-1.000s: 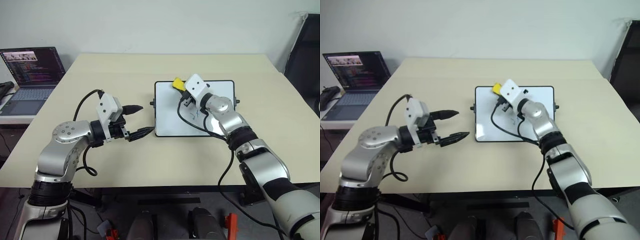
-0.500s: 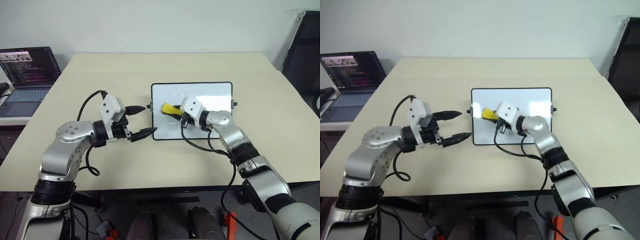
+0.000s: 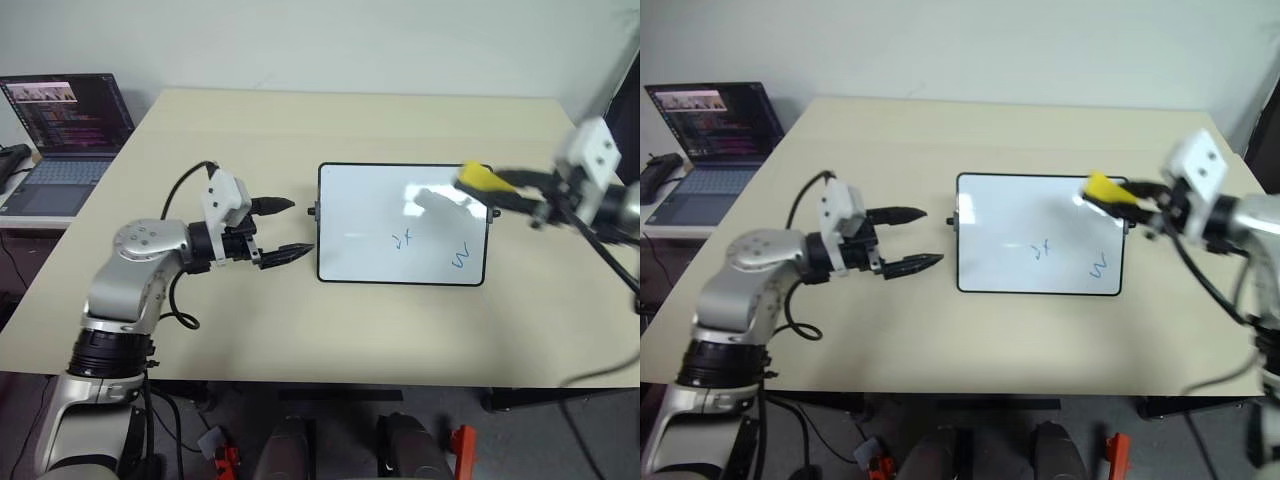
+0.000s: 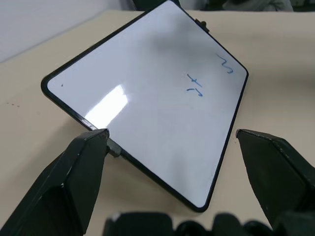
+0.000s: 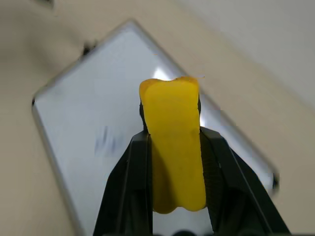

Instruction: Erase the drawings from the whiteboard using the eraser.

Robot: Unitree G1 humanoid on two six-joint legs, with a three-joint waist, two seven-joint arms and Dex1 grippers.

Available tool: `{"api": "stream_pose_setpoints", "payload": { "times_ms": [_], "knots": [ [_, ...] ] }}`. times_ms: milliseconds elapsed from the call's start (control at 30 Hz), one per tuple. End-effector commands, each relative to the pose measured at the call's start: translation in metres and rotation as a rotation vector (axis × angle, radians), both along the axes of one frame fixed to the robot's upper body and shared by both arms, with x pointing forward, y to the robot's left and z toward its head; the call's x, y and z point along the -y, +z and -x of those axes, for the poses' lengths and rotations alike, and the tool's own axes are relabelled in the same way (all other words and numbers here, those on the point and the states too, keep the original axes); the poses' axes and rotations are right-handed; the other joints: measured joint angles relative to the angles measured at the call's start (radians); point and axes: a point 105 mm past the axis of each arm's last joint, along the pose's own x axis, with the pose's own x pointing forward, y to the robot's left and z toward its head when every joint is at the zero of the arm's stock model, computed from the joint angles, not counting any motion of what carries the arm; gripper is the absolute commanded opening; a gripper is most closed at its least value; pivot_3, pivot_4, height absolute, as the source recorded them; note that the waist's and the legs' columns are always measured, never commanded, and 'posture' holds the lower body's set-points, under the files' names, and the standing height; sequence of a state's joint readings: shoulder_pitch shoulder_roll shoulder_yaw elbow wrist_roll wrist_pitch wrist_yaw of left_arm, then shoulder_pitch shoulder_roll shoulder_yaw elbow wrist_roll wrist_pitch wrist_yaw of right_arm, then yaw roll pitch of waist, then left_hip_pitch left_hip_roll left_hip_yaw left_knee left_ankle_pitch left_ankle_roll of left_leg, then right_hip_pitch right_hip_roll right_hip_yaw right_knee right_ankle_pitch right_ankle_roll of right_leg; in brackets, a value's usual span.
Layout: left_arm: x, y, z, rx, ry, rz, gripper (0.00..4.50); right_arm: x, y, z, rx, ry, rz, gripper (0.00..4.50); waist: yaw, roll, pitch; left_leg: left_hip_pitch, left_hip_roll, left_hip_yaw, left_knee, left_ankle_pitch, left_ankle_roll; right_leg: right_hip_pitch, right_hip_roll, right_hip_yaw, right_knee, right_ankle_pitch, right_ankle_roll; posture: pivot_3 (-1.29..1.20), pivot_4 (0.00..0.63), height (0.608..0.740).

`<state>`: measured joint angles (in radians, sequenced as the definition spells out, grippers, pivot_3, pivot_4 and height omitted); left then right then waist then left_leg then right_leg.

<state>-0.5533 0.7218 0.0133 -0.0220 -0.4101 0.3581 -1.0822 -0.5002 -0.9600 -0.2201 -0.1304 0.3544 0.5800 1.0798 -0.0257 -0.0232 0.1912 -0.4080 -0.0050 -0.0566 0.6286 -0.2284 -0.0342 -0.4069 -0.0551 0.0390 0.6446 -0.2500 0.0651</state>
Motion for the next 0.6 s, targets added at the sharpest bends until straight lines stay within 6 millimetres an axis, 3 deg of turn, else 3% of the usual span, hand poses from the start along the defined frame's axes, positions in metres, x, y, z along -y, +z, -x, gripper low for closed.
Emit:
{"api": "stream_pose_setpoints", "payload": {
  "times_ms": [33,100,233,433,600],
  "knots": [
    [-0.005,0.014,0.003,0.041,-0.022,-0.030,4.50,0.031,0.010,0.023,0.002,-0.050,0.052,0.96,-0.006,0.001,0.000,0.000,0.000,0.002,0.000,0.000,0.000,0.000,0.000,0.002,0.000,0.000,0.000,0.00,0.150,0.740],
    [-0.008,0.012,0.004,0.026,-0.028,-0.043,4.50,0.043,-0.001,0.035,-0.049,-0.059,0.117,0.96,-0.009,0.001,0.000,0.001,0.000,0.003,0.000,0.000,0.000,0.000,0.000,0.002,0.001,0.000,0.000,0.00,0.150,0.740],
    [-0.008,0.006,0.006,0.003,-0.041,-0.065,4.50,0.033,-0.009,0.043,-0.069,-0.013,0.132,0.96,-0.016,0.001,0.001,0.005,0.002,0.004,0.000,0.000,0.000,0.001,0.002,0.003,0.002,-0.001,0.000,0.00,0.150,0.740],
    [-0.007,0.003,0.007,-0.018,-0.049,-0.066,4.50,0.029,-0.013,0.038,-0.054,-0.017,0.141,0.96,-0.013,0.000,0.001,0.006,0.001,0.005,0.002,0.001,0.000,0.004,0.001,0.005,0.003,-0.002,0.007,0.00,0.150,0.740],
    [-0.007,0.004,0.008,-0.017,-0.049,-0.068,4.50,0.029,-0.013,0.037,-0.057,-0.011,0.139,0.96,-0.006,0.000,0.001,0.005,0.001,0.005,0.002,0.001,0.000,0.003,0.001,0.005,0.002,0.001,0.002,0.00,0.150,0.740]
  ]
}}
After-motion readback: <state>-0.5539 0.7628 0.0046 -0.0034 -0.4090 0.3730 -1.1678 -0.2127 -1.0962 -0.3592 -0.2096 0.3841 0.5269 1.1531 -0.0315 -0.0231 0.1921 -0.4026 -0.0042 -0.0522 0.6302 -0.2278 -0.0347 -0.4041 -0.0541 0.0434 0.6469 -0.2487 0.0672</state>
